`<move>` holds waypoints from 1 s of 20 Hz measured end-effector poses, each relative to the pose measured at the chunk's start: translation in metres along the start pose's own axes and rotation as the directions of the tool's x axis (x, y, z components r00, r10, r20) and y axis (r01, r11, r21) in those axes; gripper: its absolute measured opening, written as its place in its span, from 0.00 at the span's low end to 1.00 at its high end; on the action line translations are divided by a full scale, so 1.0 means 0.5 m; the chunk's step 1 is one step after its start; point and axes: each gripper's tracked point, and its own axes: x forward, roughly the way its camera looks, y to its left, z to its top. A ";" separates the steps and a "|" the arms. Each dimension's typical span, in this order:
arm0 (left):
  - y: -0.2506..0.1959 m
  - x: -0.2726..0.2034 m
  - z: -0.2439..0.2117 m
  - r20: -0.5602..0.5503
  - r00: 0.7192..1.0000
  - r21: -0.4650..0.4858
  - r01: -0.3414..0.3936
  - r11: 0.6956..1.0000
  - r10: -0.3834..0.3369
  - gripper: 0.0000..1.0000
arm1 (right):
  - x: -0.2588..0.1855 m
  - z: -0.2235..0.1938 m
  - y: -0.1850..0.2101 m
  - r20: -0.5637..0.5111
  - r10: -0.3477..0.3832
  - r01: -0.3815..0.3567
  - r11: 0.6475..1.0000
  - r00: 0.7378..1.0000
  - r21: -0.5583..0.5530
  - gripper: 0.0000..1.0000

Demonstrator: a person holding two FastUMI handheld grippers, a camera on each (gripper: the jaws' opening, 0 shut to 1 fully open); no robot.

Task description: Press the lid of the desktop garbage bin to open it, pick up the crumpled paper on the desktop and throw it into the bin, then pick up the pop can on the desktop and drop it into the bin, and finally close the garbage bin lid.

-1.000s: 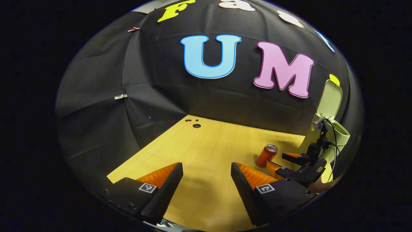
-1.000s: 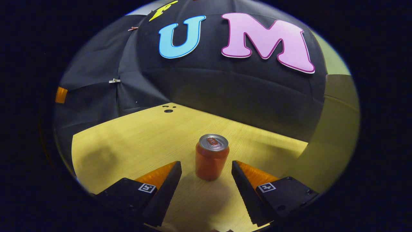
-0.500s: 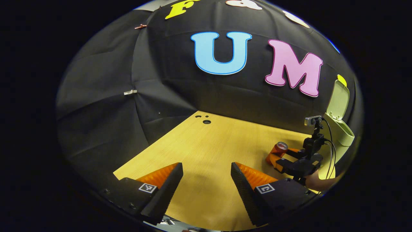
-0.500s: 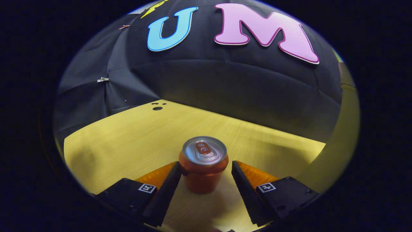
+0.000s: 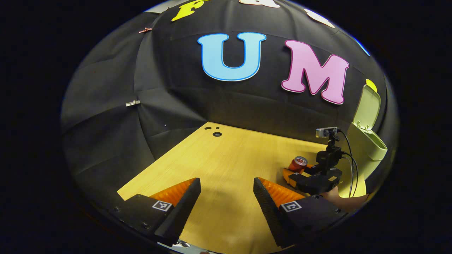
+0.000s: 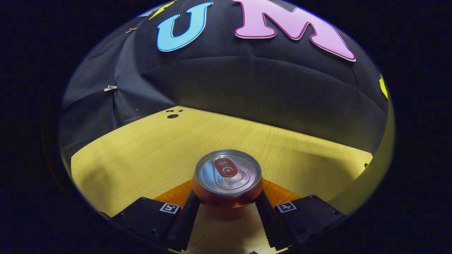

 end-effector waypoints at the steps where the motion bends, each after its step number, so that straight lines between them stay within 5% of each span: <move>1: -0.007 -0.003 0.005 0.004 1.000 0.004 0.011 1.000 -0.011 0.96 | -0.007 0.002 0.001 -0.004 0.001 -0.001 1.000 1.000 0.003 0.84; 11: -0.028 -0.059 0.032 0.060 0.992 0.016 0.111 0.994 -0.112 0.96 | -0.188 0.200 0.018 0.119 0.010 0.003 0.994 0.993 -0.110 0.83; 20: -0.036 -0.155 -0.015 0.094 0.960 0.049 0.260 0.964 -0.263 0.96 | -0.413 0.411 -0.016 0.264 -0.099 0.137 0.982 0.960 -0.131 0.83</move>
